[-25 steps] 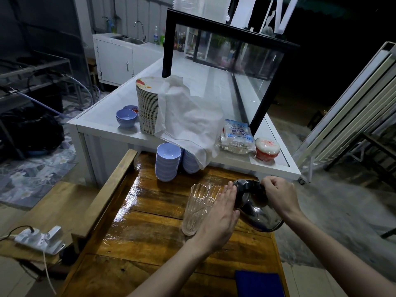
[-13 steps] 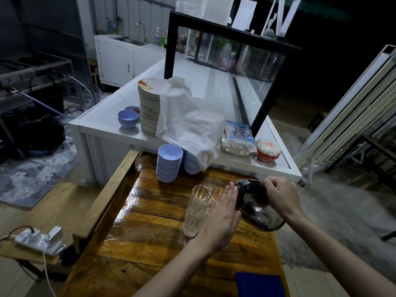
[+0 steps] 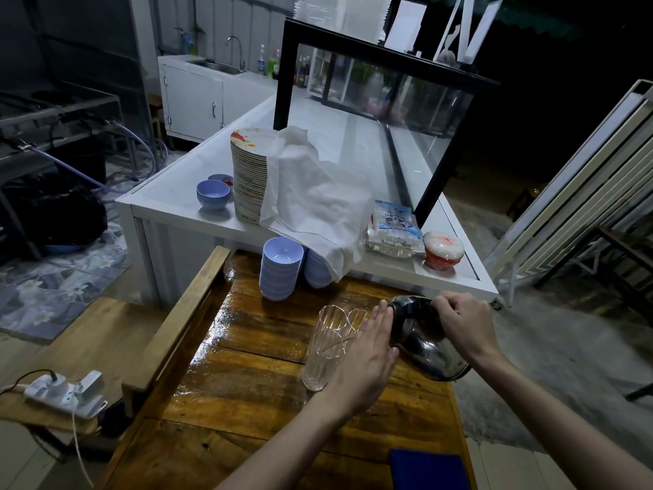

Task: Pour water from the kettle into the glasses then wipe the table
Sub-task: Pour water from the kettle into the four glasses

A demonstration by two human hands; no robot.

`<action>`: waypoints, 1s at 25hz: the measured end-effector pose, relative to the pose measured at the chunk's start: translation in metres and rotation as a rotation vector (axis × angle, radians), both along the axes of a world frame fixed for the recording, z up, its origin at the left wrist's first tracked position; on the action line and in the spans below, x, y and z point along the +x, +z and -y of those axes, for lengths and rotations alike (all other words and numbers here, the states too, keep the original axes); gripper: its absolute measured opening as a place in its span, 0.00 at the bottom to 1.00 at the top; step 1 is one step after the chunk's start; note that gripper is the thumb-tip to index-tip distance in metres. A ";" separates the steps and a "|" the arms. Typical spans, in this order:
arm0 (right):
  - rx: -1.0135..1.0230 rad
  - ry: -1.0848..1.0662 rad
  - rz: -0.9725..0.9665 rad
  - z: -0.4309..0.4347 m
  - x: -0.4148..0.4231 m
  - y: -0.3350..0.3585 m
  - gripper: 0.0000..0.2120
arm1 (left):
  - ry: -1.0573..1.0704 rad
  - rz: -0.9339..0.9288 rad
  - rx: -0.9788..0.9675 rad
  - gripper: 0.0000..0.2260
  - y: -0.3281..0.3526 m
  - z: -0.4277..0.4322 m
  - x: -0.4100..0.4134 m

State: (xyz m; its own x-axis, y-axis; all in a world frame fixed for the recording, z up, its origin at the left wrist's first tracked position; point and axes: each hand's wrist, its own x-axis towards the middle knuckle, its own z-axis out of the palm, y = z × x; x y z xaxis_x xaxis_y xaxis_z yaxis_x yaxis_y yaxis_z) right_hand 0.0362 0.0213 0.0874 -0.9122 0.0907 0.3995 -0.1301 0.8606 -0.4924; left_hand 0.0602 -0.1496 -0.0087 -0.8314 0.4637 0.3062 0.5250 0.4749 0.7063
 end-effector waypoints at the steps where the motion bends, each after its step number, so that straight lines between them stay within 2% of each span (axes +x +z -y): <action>1: 0.001 0.002 0.005 -0.001 0.000 -0.001 0.21 | -0.002 0.004 0.003 0.27 0.000 -0.001 0.000; 7: -0.097 -0.072 0.053 -0.003 0.006 -0.008 0.19 | -0.016 0.001 -0.019 0.27 0.003 -0.002 0.000; 12: -0.379 -0.181 0.176 -0.014 0.015 -0.020 0.20 | -0.035 -0.019 -0.038 0.26 0.006 -0.010 0.000; 19: -0.780 -0.384 0.270 -0.035 0.024 -0.039 0.12 | -0.050 -0.080 -0.096 0.27 0.013 -0.034 -0.005; 25: -0.866 -0.474 0.223 -0.045 0.018 -0.043 0.12 | -0.075 -0.086 -0.141 0.31 0.018 -0.052 -0.019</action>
